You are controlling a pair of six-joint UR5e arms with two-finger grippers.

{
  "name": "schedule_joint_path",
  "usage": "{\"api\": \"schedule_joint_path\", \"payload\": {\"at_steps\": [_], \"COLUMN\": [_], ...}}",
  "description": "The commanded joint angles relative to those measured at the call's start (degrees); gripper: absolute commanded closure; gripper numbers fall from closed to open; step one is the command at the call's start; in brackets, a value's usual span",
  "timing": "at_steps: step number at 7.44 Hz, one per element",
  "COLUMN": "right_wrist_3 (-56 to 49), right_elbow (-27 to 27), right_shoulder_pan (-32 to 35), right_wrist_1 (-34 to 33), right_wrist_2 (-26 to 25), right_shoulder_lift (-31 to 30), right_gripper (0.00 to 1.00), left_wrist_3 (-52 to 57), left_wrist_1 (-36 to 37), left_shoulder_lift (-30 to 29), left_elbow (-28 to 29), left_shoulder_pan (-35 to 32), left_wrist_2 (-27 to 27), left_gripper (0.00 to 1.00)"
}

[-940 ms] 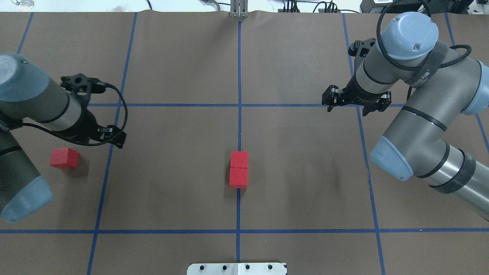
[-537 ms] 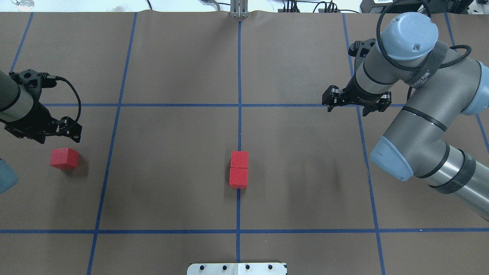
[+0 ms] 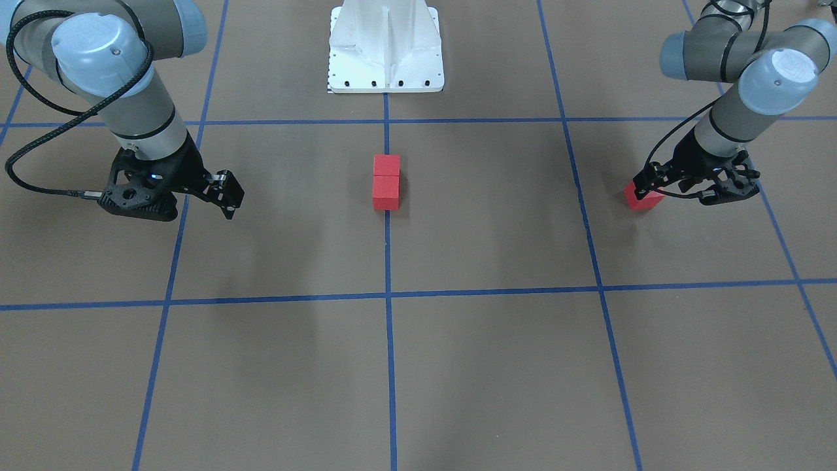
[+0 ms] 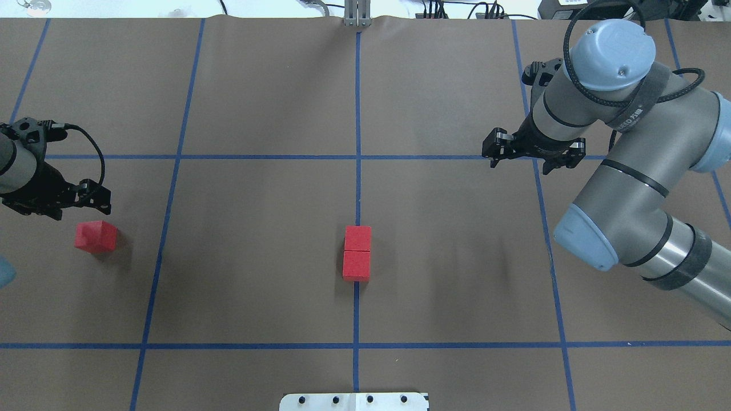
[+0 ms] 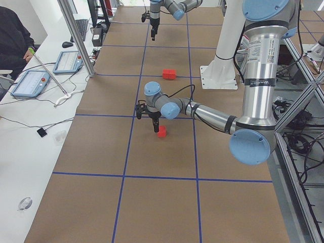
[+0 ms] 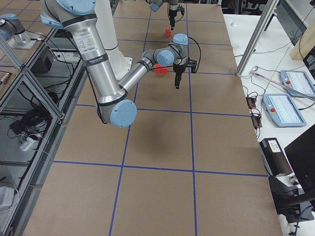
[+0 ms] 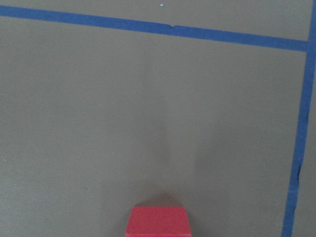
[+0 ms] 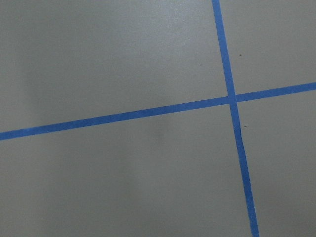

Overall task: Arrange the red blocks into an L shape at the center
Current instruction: 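Move the left gripper over the red cube near the table edge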

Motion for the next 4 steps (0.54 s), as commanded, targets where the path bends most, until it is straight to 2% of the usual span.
{"api": "schedule_joint_path", "payload": {"at_steps": [1, 4], "right_wrist_3": [0.1, 0.0], "right_elbow": [0.1, 0.0], "right_shoulder_pan": [0.0, 0.0], "right_wrist_1": [0.0, 0.1], "right_wrist_2": [0.1, 0.0], "right_shoulder_lift": [0.0, 0.1], "right_gripper": [0.01, 0.01], "left_wrist_3": [-0.4, -0.3], "left_wrist_1": [-1.0, -0.8], "left_shoulder_lift": [-0.4, -0.9], "left_elbow": [2.8, 3.4], "left_shoulder_pan": [0.2, 3.5], "left_wrist_2": [0.2, 0.3], "left_gripper": [0.01, 0.01]}}
